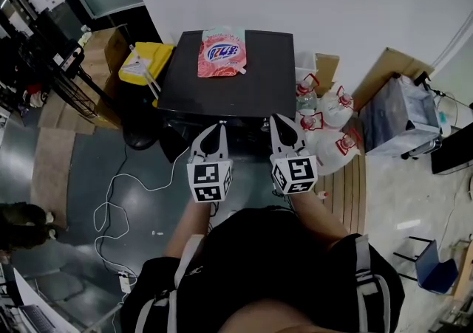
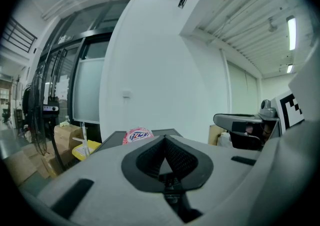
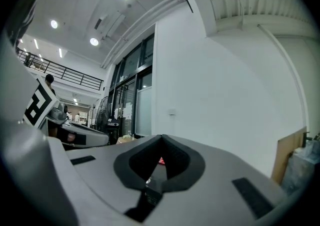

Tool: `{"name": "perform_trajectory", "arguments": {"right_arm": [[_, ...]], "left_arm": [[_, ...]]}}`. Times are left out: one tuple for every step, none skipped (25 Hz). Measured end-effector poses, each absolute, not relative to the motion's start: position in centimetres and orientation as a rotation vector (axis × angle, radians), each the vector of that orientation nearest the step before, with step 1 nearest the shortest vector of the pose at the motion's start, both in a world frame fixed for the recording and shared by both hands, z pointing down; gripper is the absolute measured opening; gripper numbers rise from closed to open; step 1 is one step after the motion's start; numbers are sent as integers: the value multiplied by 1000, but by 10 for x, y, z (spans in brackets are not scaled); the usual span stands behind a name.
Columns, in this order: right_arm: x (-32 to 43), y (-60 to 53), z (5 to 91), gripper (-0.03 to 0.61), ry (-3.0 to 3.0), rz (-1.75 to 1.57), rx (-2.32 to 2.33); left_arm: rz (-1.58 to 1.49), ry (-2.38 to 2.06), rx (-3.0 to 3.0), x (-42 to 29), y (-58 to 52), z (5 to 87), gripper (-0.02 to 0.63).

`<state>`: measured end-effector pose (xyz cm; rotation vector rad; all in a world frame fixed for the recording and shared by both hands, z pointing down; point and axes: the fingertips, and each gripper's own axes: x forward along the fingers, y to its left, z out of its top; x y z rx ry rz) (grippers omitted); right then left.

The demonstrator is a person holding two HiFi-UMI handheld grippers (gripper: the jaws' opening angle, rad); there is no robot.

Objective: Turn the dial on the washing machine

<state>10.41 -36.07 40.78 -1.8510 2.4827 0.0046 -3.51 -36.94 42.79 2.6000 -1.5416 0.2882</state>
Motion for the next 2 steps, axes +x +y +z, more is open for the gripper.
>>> {"name": "perform_trajectory", "arguments": {"right_arm": [[104,-361,407,9,2482,3,-1849],[103,-362,407,9,2481,1,-1847]], "left_arm": [[287,-1542,2602,-35,-370,427,-5],[286,-1542,2604,-36,-370,427,-5]]}}
